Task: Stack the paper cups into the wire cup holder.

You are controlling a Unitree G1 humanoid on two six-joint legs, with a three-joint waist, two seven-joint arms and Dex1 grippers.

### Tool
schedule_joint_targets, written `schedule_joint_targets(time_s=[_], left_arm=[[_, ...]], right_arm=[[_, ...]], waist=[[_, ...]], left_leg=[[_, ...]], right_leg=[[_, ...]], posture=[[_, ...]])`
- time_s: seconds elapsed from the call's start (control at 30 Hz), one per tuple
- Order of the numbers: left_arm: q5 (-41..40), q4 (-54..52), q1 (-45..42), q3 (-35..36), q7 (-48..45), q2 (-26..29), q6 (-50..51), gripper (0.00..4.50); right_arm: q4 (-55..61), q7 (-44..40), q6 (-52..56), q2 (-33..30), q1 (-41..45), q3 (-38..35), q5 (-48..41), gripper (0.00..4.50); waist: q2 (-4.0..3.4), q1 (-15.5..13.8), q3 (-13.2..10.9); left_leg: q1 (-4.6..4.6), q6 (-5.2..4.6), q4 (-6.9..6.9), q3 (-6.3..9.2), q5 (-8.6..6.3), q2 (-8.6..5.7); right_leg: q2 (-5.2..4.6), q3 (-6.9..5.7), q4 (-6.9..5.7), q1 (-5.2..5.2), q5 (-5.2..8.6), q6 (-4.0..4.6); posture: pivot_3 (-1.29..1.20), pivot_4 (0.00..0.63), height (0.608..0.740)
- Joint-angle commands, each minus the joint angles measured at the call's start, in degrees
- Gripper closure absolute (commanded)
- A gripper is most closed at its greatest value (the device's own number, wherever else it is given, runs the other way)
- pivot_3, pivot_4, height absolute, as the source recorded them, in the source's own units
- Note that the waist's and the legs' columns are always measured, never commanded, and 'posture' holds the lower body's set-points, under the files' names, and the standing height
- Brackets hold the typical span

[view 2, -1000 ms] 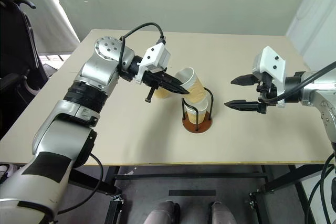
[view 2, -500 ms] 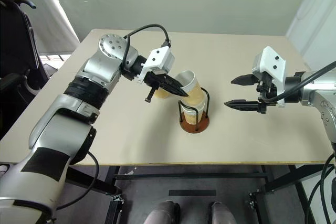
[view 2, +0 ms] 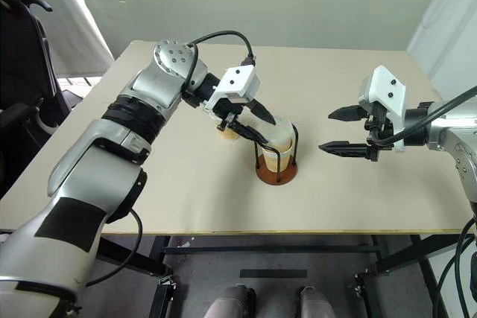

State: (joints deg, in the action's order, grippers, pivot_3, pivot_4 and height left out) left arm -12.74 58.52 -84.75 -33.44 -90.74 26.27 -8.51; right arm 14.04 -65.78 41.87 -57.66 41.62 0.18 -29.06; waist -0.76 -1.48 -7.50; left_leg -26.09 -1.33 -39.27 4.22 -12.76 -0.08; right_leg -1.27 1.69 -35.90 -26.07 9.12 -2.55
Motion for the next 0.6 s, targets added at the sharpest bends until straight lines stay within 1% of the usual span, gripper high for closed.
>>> schedule_joint_targets(time_s=[0.03, 0.1, 0.2, 0.27, 0.37, 0.5, 0.6], left_arm=[[-1.9, -0.22, -2.28, 1.74, -1.76, -0.42, -0.15, 0.71], [-2.21, 0.04, -2.38, 2.59, -1.76, -0.66, -0.11, 0.02], [-2.25, 0.42, -2.43, 4.56, -1.76, -1.05, -0.12, 0.02], [-1.59, 1.31, -2.82, 8.21, -0.91, -1.28, -0.29, 0.02], [0.48, 2.53, -3.28, 12.55, 1.95, -0.14, -0.92, 0.02], [6.64, 2.86, -1.97, 13.98, 6.48, 3.35, -5.94, 0.02], [12.1, 3.91, -0.99, 13.29, 10.23, 5.89, -9.28, 0.02]], right_arm=[[0.98, 0.14, -0.4, -0.83, 0.96, -1.88, -0.23, 0.92], [0.87, 0.03, -0.5, -0.88, 0.98, -1.85, -0.18, 0.92], [0.73, -0.11, -0.65, -0.93, 1.07, -1.8, -0.1, 0.92], [0.77, 0.11, -0.75, -0.59, 1.52, -1.69, -0.09, 0.92], [1.17, 1.44, -1.02, 1.0, 2.82, -1.89, -0.4, 0.92], [0.15, 3.7, -2.51, 3.63, 5.36, -2.01, 0.5, 0.92], [-0.12, 3.09, -2.86, 3.87, 6.09, -1.54, 0.19, 0.92]], waist=[[0.0, -0.05, 0.0], [0.0, -0.06, 0.0], [0.0, -0.06, 0.0], [0.0, -0.06, 0.0], [0.0, 0.01, 0.0], [0.0, 0.2, 0.0], [0.0, 0.33, 0.0]], left_leg=[[0.0, 0.0, -0.01, 0.0, 0.0, 0.0], [-0.01, -0.01, -0.02, -0.01, 0.0, 0.0], [0.0, -0.01, -0.02, -0.02, 0.0, 0.0], [0.0, -0.01, -0.02, -0.02, 0.0, 0.0], [0.0, -0.01, -0.03, -0.05, 0.0, 0.0], [0.07, -0.01, -0.01, -0.06, 0.0, 0.0], [0.07, -0.02, -0.02, -0.06, 0.0, 0.0]], right_leg=[[0.0, 0.0, 0.0, 0.0, 0.0, -0.01], [0.0, 0.0, 0.0, 0.0, 0.0, -0.02], [0.0, 0.01, 0.0, 0.0, 0.0, -0.04], [0.0, 0.01, 0.0, 0.01, 0.0, -0.05], [0.0, 0.02, 0.0, 0.0, 0.01, -0.06], [0.03, 0.05, -0.01, -0.01, 0.02, -0.07], [0.03, 0.06, 0.0, -0.02, 0.03, -0.05]], posture=[[0.0, 0.15, 0.74], [0.0, 0.15, 0.74], [0.0, 0.15, 0.74], [0.0, 0.15, 0.74], [0.0, 0.15, 0.74], [0.0, 0.15, 0.74], [0.0, 0.15, 0.74]])
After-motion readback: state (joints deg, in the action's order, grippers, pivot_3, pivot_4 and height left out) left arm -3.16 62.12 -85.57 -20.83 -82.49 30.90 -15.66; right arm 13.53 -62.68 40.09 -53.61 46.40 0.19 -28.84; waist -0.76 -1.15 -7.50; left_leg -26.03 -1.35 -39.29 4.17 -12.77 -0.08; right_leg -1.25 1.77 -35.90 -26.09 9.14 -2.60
